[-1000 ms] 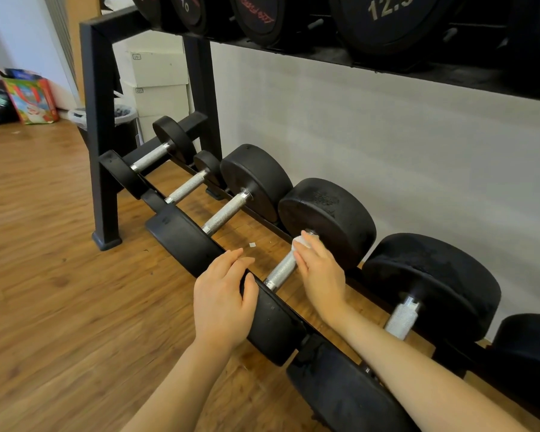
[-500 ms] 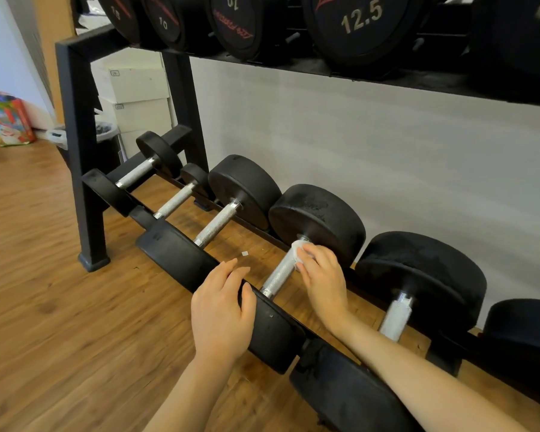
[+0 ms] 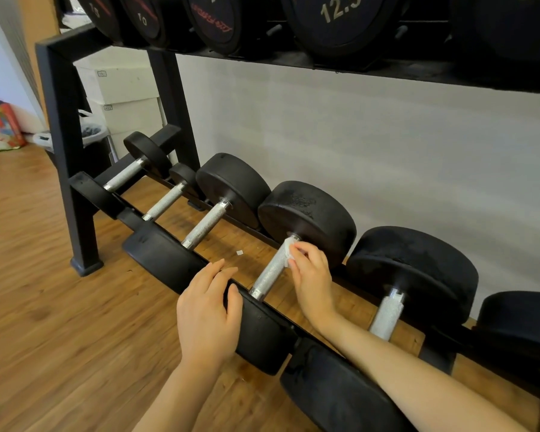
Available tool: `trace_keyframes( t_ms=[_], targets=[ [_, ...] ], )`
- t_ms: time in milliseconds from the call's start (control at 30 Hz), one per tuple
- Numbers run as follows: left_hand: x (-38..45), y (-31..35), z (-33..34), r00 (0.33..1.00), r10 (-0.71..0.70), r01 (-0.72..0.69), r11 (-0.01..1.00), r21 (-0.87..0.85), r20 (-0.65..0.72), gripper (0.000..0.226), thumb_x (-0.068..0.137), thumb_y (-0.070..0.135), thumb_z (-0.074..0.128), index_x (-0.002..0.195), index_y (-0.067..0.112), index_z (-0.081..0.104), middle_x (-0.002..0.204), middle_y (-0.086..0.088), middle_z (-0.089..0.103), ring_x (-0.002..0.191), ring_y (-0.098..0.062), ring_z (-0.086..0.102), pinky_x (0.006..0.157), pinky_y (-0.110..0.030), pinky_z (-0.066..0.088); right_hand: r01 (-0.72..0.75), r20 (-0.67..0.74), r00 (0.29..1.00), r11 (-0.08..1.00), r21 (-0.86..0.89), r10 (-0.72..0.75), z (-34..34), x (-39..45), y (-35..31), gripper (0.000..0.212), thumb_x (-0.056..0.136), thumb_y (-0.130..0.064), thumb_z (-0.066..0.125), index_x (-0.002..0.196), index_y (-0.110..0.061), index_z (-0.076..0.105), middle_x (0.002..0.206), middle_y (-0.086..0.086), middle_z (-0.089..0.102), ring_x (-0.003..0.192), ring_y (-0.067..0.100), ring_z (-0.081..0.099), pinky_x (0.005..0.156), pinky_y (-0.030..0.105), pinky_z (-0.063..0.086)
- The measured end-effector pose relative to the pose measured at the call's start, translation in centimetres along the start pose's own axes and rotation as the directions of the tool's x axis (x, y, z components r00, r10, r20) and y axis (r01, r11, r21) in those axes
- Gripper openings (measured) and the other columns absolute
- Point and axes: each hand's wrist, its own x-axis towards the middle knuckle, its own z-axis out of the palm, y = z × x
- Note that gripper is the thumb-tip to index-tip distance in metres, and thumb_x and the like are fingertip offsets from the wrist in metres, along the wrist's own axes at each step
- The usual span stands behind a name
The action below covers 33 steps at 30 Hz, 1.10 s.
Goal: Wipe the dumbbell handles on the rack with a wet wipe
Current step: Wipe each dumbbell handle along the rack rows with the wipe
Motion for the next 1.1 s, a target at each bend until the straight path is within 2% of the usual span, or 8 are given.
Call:
trace_keyframes(
  t_ms=[100,267,367,533,700,833,967,1100],
  targets=[
    [0.0,0.0,0.0,1.000,-0.003,0.003,1.000,-0.002,-0.005,0.049,0.093,0.037,0.032,0.119,0.020,0.070,0.130,0.001,0.063,0.126,-0.017,0.053,0.102,-0.034,0.039,0.069,0.003,0.998,0.997,-0.021,-0.069,0.3,-0.4,-0.4,0.039,0.083,-0.002,0.072,0.120,-0.006,0.065,0.114,0.006,0.061,0.104,0.019,0.055,0.082,0.017,0.046],
    [0.0,-0.1,0.0,1.000,0.003,-0.003,1.000,0.001,-0.001,0.049,0.093,0.037,0.032,0.118,0.018,0.070,0.130,0.000,0.063,0.126,-0.018,0.053,0.102,-0.033,0.038,-0.063,0.001,0.998,0.997,0.054,0.063,0.0,0.2,0.0,0.041,0.093,-0.006,0.060,0.134,-0.009,0.056,0.124,0.008,0.056,0.111,0.018,0.052,0.084,0.026,0.053],
    [0.0,-0.1,0.0,1.000,-0.002,0.002,1.000,0.006,0.002,0.049,0.093,0.037,0.032,0.119,0.019,0.070,0.131,0.001,0.063,0.127,-0.017,0.053,0.102,-0.032,0.037,-0.024,0.023,0.999,0.998,0.064,0.022,0.0,-0.4,-0.2,0.040,0.094,-0.007,0.059,0.134,-0.009,0.056,0.124,0.007,0.055,0.111,0.016,0.053,0.085,0.026,0.054],
    [0.0,0.1,-0.1,1.000,-0.006,0.006,1.000,0.003,0.008,0.051,0.092,0.039,0.031,0.120,0.020,0.069,0.132,0.002,0.062,0.128,-0.017,0.052,0.102,-0.035,0.038,-0.089,-0.007,0.996,0.991,0.099,0.091,-0.2,0.0,0.0,0.040,0.095,-0.007,0.058,0.134,-0.010,0.055,0.125,0.004,0.053,0.112,0.011,0.049,0.087,0.022,0.052],
    [0.0,0.0,-0.1,1.000,-0.003,0.003,1.000,-0.001,0.010,0.050,0.092,0.038,0.032,0.120,0.019,0.069,0.131,0.001,0.062,0.127,-0.017,0.052,0.102,-0.034,0.037,0.096,0.027,0.995,0.995,0.019,-0.097,0.1,-1.0,-0.8,0.037,0.088,-0.009,0.064,0.125,-0.013,0.062,0.116,0.002,0.056,0.103,0.010,0.044,0.078,0.008,0.037],
    [0.0,0.0,-0.1,1.000,-0.009,0.009,1.000,0.000,0.021,0.050,0.092,0.038,0.032,0.120,0.020,0.069,0.132,0.002,0.062,0.128,-0.017,0.052,0.104,-0.037,0.039,-0.012,0.000,1.000,0.995,0.094,0.012,0.0,-0.4,-0.2,0.038,0.091,-0.007,0.064,0.128,-0.015,0.061,0.118,-0.001,0.053,0.105,0.005,0.040,0.077,0.007,0.037],
    [0.0,0.0,-0.1,1.000,-0.017,0.017,1.000,-0.003,0.022,0.051,0.092,0.039,0.031,0.122,0.021,0.068,0.133,0.002,0.061,0.129,-0.017,0.051,0.105,-0.039,0.038,-0.051,0.075,0.997,0.980,0.190,0.037,0.7,-0.5,0.0,0.025,0.097,-0.015,0.054,0.120,-0.012,0.064,0.118,0.006,0.055,0.104,0.010,0.046,0.088,0.018,0.039],
    [-0.1,-0.1,-0.1,1.000,-0.019,0.020,1.000,-0.010,0.024,0.052,0.092,0.040,0.031,0.124,0.022,0.066,0.135,0.003,0.060,0.130,-0.017,0.050,0.106,-0.041,0.039,-0.064,0.060,0.997,0.965,0.255,0.050,0.7,-0.7,-0.1,0.023,0.097,-0.019,0.052,0.115,-0.008,0.063,0.108,-0.002,0.048,0.087,-0.003,0.042,0.078,0.004,0.036]
  ],
)
